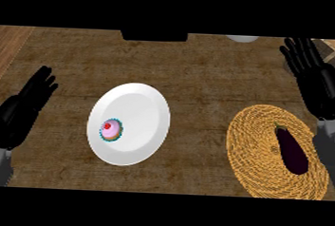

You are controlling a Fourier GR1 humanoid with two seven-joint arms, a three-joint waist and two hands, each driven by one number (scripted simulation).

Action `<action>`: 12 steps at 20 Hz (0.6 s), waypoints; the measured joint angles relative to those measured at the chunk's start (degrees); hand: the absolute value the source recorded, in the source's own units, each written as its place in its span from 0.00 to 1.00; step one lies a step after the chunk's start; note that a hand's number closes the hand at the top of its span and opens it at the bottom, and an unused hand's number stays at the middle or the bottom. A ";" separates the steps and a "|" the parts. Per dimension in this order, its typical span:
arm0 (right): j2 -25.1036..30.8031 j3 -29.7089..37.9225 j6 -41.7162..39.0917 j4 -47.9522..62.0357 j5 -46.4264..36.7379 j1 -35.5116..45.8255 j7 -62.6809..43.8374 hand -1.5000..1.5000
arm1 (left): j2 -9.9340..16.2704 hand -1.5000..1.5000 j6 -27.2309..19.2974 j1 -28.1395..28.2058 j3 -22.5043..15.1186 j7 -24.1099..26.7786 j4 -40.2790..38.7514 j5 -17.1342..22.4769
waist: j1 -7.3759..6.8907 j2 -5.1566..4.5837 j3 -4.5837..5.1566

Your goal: Pick the eggplant from the placemat and place it in the basket

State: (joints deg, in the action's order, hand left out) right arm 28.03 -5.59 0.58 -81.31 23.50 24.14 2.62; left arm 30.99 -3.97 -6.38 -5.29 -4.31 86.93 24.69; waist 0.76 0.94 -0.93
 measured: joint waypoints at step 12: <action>-1.47 -11.34 -26.87 -1.42 3.01 -4.66 4.38 0.00 | -5.58 0.50 -4.94 9.21 -6.58 -5.50 -7.16 -4.51 | -1.23 -1.00 0.67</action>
State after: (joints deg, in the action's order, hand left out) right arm 26.56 -16.93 -26.29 -82.74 26.52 19.48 7.00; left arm 25.41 -8.91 2.83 -11.86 -9.81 79.77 20.18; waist -0.47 -0.06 -0.26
